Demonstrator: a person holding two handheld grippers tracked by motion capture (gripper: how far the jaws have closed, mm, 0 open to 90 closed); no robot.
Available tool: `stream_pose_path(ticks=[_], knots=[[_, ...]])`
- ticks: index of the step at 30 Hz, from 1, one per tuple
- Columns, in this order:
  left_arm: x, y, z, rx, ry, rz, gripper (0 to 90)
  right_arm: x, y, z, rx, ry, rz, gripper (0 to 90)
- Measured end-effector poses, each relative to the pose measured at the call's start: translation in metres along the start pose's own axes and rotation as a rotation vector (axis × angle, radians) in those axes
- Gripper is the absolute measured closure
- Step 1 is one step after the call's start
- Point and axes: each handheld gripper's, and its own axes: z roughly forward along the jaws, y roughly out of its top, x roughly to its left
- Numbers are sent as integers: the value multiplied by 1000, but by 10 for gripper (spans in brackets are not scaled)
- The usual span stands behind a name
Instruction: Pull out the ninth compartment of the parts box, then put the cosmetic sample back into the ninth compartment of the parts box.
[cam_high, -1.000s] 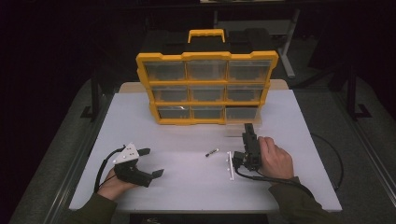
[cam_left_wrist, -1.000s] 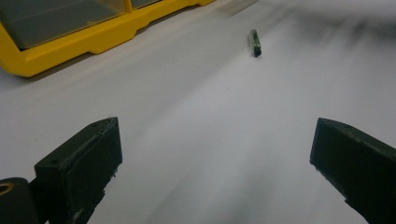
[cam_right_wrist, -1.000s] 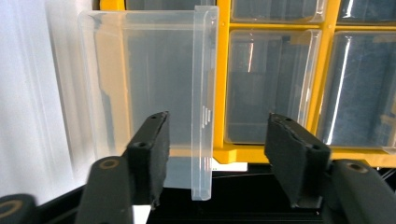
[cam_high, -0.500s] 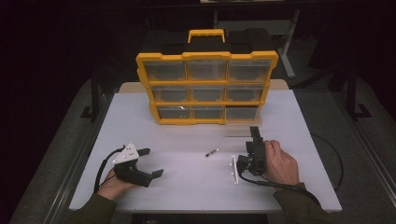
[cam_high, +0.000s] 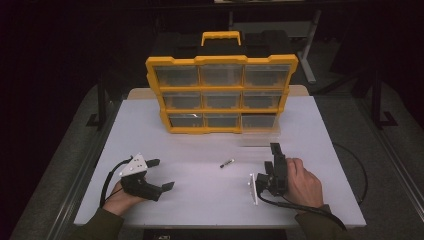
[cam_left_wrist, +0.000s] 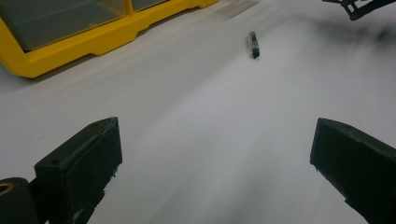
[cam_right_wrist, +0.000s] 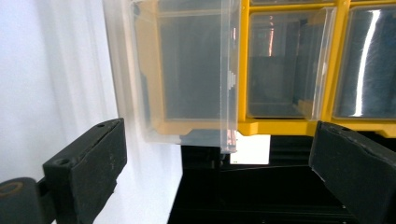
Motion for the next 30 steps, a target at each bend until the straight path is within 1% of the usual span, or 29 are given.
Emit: stream_pose_path(ticks=[2, 3, 4, 7, 10, 11, 13, 16, 17, 19, 24, 25, 26, 28, 29, 30], knots=[[-1, 0, 0, 0, 2, -2, 16, 0, 0, 0, -4, 6, 7, 27], [-2, 0, 0, -2, 2, 3, 16, -1, 1, -1, -10, 14, 25, 23], [-2, 0, 0, -7, 0, -4, 15, -2, 2, -1, -15, 12, 26, 23], [-2, -1, 1, -12, 1, -8, 16, -2, 3, -2, -28, 29, 49, 20], [-2, -1, 1, -11, 0, -9, 15, -2, 3, -3, -34, 26, 59, 19], [-1, 0, 2, -14, 0, -3, 15, -4, 2, -4, -36, 33, 79, 19], [0, 0, 2, -14, -2, -6, 16, -5, 0, -4, -32, 39, 100, 19], [0, -1, 3, -14, -2, -6, 16, -5, -2, -4, -33, 47, 108, 17], [1, 0, 2, -14, 1, -6, 15, -5, -3, -4, -35, 48, 121, 15], [1, 0, 1, -16, 6, 1, 15, -4, -4, -3, -33, 58, 128, 14], [1, 0, 2, -21, 9, -10, 13, -3, -4, -1, -25, 70, 144, 5], [1, 0, 3, -25, 10, -12, 8, -2, -4, 0, -27, 77, 146, 5], [1, 0, 3, -21, 10, -5, 6, -2, -4, 0, -33, 88, 148, 6], [0, 0, 3, -22, 11, -10, 0, -2, -4, 1, -35, 91, 157, 5], [0, 0, 2, -23, 16, -9, 0, -3, -4, 1, -34, 105, 179, 5], [0, 0, 2, -23, 16, -9, 0, -3, -4, 1, -34, 105, 179, 5]])
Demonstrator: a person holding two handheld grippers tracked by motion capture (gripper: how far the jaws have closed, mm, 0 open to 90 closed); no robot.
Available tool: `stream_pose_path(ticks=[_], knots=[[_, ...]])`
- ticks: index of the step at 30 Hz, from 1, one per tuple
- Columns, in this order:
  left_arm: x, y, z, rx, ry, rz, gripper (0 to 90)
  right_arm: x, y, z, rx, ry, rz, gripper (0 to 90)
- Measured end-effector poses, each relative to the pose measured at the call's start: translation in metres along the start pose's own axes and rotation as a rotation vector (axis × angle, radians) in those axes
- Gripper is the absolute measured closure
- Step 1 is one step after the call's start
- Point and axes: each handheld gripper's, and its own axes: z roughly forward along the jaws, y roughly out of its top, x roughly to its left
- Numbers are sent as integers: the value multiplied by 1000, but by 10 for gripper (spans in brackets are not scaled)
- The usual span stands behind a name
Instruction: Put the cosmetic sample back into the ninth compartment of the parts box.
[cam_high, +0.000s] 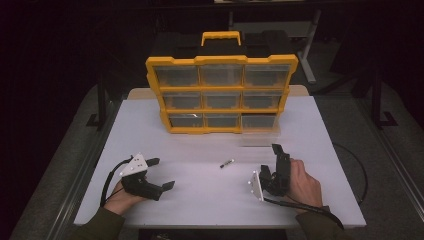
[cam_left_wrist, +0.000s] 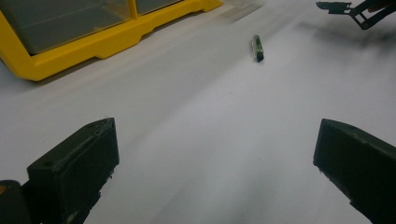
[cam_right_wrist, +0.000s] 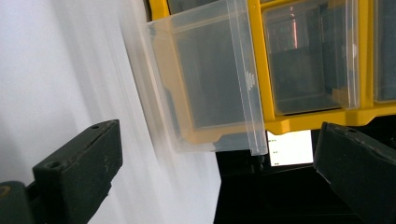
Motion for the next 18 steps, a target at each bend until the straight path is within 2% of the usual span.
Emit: stream_pose_path(ticks=[6, 7, 13, 14, 18], knots=[[0, 0, -1, 2, -1, 6, 0, -3, -1, 0, -1, 14, 47, 5], [0, 0, -1, 4, -3, 5, 0, -2, -1, 0, -6, 15, 76, 6], [1, 0, 0, 16, -11, 4, 0, -2, -2, 2, -2, 38, 116, 8], [1, 0, 0, 16, -11, 4, 0, -3, -3, 2, 5, 44, 98, 8], [0, 0, 0, 17, -10, 2, 0, -4, -2, 2, 6, 61, 129, 9]])
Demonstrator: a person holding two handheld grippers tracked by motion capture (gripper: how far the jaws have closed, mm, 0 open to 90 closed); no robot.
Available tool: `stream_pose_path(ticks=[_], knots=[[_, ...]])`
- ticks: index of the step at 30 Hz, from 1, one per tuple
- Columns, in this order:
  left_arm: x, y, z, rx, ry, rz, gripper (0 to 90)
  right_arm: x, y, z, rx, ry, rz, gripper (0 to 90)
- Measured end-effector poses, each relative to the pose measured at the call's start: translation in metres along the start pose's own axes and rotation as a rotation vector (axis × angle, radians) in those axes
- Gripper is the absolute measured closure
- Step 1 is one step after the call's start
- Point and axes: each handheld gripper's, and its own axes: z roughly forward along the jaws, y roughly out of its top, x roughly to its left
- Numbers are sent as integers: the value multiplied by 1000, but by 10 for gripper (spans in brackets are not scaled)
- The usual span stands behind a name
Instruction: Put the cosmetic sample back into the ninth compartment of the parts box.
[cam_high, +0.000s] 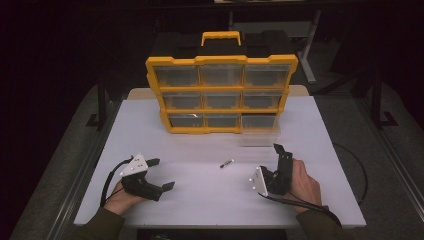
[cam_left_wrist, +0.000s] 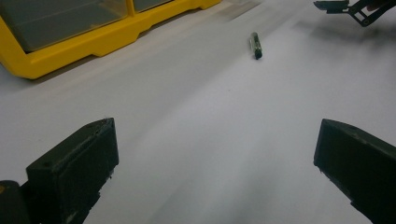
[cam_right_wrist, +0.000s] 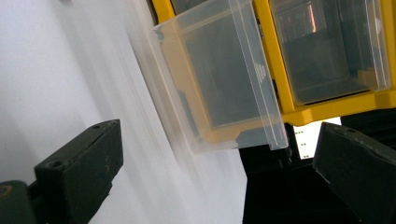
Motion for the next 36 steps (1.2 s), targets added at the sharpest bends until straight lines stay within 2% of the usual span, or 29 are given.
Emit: stream_pose_path(ticks=[8, 9, 12, 18, 21, 28, 36], knots=[[0, 0, -1, -5, 10, 3, 0, 0, 1, 0, -3, 9, 50, 15], [0, -1, -1, -12, 10, 1, 0, -1, 1, 0, -1, 15, 75, 15], [1, -1, -1, -8, 12, -1, 0, -1, 1, 0, 6, 31, 103, 15], [0, -1, -1, -12, 12, 3, 0, -3, 0, 0, 10, 46, 133, 16], [0, -1, -1, -13, 14, 4, 0, -4, -1, 1, 18, 65, 174, 16], [0, -1, -1, -13, 13, 3, 0, -5, -2, 1, 19, 75, 193, 17], [1, -1, -2, -11, 13, 6, 0, -7, -2, 1, 24, 99, 247, 17]])
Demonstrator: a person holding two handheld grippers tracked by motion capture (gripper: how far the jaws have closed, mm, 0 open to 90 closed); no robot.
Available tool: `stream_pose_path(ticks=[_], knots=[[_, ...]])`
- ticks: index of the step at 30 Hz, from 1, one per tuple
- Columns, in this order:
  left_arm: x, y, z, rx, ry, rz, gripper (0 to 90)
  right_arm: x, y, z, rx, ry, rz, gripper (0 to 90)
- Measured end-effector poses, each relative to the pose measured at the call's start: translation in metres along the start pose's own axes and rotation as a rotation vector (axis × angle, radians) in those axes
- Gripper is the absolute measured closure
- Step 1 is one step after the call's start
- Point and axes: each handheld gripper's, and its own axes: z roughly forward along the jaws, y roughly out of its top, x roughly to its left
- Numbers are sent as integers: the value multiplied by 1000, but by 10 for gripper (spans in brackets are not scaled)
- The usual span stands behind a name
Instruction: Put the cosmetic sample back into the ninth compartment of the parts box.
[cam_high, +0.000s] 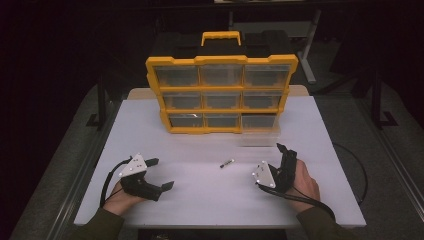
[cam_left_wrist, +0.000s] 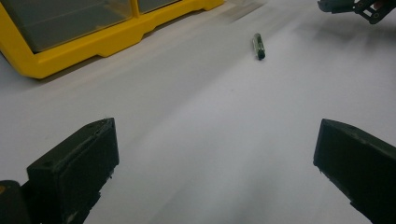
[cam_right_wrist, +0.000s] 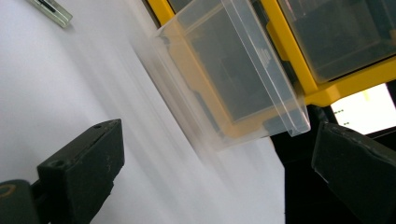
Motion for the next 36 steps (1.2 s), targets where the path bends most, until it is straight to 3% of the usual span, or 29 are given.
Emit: stream_pose_path(ticks=[14, 24, 36], knots=[[0, 0, 0, 9, 1, 0, 0, -5, -1, 1, 2, 40, 67, 18], [1, 0, -1, 1, 11, -27, 0, -7, -2, 2, 10, 77, 122, 18], [0, 0, 0, 9, 9, -19, 0, -8, -3, 3, 21, 105, 179, 18]])
